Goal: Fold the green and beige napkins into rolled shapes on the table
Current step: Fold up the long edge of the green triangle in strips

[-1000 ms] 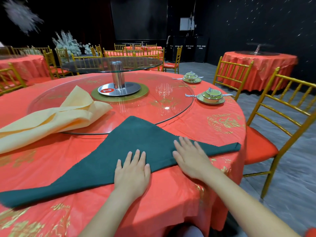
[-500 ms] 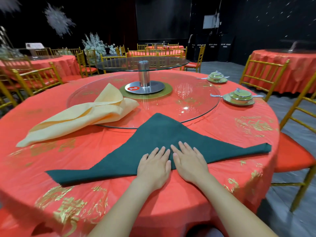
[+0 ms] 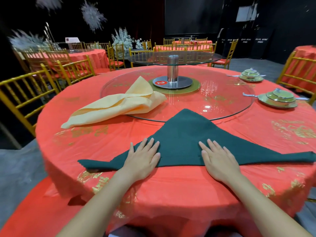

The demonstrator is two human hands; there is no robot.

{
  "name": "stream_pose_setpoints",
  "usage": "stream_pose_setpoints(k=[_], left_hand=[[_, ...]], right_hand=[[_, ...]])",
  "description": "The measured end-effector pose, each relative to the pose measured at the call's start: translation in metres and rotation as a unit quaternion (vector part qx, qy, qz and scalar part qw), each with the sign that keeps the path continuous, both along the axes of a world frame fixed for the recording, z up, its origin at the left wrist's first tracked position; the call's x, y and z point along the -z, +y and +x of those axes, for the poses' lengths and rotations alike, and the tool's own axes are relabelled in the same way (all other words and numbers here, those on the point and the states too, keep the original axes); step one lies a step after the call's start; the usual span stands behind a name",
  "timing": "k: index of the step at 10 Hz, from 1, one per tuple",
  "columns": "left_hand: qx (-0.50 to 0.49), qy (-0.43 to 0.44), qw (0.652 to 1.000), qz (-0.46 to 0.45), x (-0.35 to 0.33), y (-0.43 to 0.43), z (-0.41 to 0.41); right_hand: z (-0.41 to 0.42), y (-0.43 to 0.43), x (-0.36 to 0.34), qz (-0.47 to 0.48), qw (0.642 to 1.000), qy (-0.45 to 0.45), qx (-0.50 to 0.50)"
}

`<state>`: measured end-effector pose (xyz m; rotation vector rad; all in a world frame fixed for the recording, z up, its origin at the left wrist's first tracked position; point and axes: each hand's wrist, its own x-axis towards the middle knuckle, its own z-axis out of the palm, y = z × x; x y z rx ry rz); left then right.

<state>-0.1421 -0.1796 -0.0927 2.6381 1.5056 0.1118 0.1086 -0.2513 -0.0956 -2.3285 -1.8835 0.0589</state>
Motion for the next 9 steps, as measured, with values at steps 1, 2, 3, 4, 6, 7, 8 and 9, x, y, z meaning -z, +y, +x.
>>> stream_pose_setpoints(k=[1,2,3,4,6,7,8,9], left_hand=[[0.005,0.002,1.0,-0.001,-0.001,0.004,-0.015],[0.004,-0.017,1.0,-0.004,0.0,0.01,-0.041],[-0.014,-0.031,0.999,-0.008,0.001,0.016,-0.062],[-0.04,-0.044,0.998,-0.011,0.004,0.021,-0.092],[-0.061,-0.046,0.997,-0.002,0.006,0.023,-0.114],[-0.064,-0.055,0.996,0.001,0.006,0.022,-0.119],[-0.065,-0.045,0.997,0.003,0.005,0.022,-0.125],[-0.071,-0.024,0.997,-0.001,0.002,0.019,-0.127]], right_hand=[[0.0,0.0,0.0,0.001,1.0,-0.002,-0.001],[0.0,-0.001,-0.001,0.0,1.0,-0.001,-0.001],[-0.001,-0.001,-0.001,0.0,1.0,-0.001,0.0],[-0.001,-0.001,-0.002,-0.001,1.0,-0.002,-0.001],[0.0,0.0,-0.001,-0.001,1.0,-0.002,0.0],[0.0,-0.001,0.0,-0.003,1.0,-0.004,0.0],[0.0,-0.001,0.001,-0.003,1.0,-0.004,0.001],[0.0,0.0,0.0,-0.003,1.0,-0.008,-0.002]])
